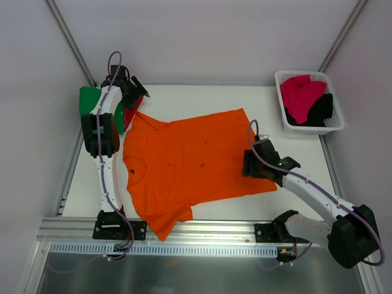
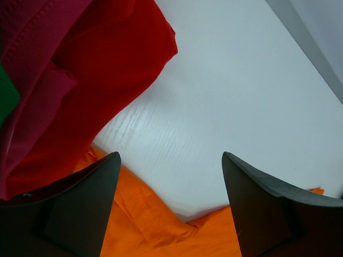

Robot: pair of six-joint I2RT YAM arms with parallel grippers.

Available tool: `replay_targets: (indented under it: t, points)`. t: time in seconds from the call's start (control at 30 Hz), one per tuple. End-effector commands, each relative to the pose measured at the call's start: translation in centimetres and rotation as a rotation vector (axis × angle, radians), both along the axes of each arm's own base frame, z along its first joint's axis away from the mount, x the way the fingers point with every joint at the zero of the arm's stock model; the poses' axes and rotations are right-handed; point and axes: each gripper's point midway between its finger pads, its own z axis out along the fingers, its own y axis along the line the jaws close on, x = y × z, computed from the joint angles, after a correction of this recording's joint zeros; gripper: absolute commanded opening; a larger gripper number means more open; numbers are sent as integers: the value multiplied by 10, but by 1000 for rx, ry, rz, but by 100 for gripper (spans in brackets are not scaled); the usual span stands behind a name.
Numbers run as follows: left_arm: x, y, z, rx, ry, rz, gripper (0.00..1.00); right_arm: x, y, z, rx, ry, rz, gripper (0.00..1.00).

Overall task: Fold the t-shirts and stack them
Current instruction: Flatten the tshirt out

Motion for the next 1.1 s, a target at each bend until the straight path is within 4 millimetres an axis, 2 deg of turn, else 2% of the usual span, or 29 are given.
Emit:
replay_targets:
  t: [0.0,0.2,0.23,0.4,0.6,0.73,0.8,1.07]
  points:
    - [4,-7,15,-18,-35,-25,75,9,1,11,7,-22,-28,63]
    - [-15,-2,4,5,23,20,70,10,0,9,1,-22,-31,62]
    - [-17,-1,10,10,15,27,70,10,1,8,0,-21,-31,61]
    - [-32,5,4,23,56,77,68,11,4,6,8,-16,-23,61]
    - [-31,5,6,22,51,75,67,10,2,6,2,-20,-19,61]
    - [-30,6,27,35,12,75,66,10,1,5,-7,-19,-22,61]
    - [-31,10,30,52,6,85,66,10,2,3,-5,-13,-19,60]
    - [-45,18,15,80,65,132,66,9,3,-5,-9,11,-17,60]
